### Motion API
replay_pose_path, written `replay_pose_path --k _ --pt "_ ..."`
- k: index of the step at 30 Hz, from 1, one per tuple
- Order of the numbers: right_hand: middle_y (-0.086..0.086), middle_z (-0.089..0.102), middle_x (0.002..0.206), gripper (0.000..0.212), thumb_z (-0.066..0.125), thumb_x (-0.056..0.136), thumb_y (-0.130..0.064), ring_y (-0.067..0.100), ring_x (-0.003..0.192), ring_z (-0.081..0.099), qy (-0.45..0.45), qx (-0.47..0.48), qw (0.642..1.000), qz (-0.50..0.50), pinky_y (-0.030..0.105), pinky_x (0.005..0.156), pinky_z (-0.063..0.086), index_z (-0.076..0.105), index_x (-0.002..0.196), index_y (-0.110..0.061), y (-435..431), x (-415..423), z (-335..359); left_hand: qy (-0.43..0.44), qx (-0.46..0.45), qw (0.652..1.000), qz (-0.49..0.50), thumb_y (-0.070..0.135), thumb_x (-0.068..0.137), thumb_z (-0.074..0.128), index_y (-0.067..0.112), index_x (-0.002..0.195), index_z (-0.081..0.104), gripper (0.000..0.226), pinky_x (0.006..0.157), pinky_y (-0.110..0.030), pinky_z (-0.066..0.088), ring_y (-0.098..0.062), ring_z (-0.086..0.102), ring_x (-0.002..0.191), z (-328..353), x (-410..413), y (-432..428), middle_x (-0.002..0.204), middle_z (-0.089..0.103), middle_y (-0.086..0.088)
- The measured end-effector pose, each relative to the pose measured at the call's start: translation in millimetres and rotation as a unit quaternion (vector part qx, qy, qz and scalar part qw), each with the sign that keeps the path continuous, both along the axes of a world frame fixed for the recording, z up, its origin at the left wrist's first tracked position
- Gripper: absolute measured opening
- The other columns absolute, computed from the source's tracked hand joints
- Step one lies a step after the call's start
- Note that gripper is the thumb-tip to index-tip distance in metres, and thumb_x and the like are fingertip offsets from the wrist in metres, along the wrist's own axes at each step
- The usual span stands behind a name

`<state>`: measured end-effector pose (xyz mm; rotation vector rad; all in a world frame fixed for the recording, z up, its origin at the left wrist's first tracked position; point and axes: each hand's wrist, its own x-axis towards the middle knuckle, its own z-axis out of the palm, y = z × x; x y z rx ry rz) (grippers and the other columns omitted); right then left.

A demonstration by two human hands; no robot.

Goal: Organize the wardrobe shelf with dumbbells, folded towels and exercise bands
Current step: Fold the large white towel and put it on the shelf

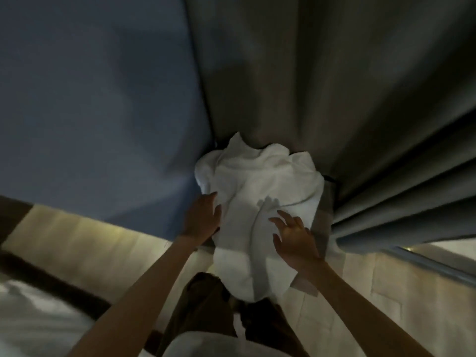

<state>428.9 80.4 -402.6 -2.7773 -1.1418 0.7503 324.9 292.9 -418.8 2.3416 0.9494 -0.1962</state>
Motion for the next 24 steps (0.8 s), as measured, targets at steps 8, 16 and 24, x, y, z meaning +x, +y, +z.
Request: replay_pose_path --k 8,16,24 --pt "0.001 0.013 0.158 0.053 0.05 0.096 -0.03 0.031 0.131 0.035 0.095 -0.019 0.993 0.06 0.041 0.097 0.044 0.03 0.145 -0.028 23.0 19.8 -50.9 0.034 -0.041 0.996 0.065 0.007 0.096 0.045 0.005 0.107 0.062 0.02 0.074 -0.03 0.038 -0.02 0.061 0.085 -60.1 -35.2 -10.5 0.091 0.064 -0.01" --pt "0.001 0.001 0.16 0.065 0.057 0.093 -0.032 0.033 0.144 0.014 0.145 -0.038 0.985 0.081 0.045 0.11 0.035 0.024 0.148 -0.035 40.4 20.3 -129.0 0.01 -0.101 0.987 0.125 0.001 0.089 0.05 0.013 0.12 0.064 0.036 0.092 -0.026 0.045 -0.023 0.058 0.112 -156.6 -35.5 -18.9 0.123 0.062 -0.006" --pt "-0.01 -0.017 0.158 0.068 0.055 0.093 -0.036 0.031 0.147 -0.002 0.117 -0.022 0.988 0.102 0.044 0.108 0.039 0.014 0.147 -0.045 22.2 17.7 -161.9 0.048 -0.086 0.983 0.155 0.024 0.098 0.051 0.006 0.111 0.065 0.026 0.087 -0.033 0.051 -0.024 0.061 0.1 -192.6 -32.9 -21.5 0.117 0.062 -0.012"
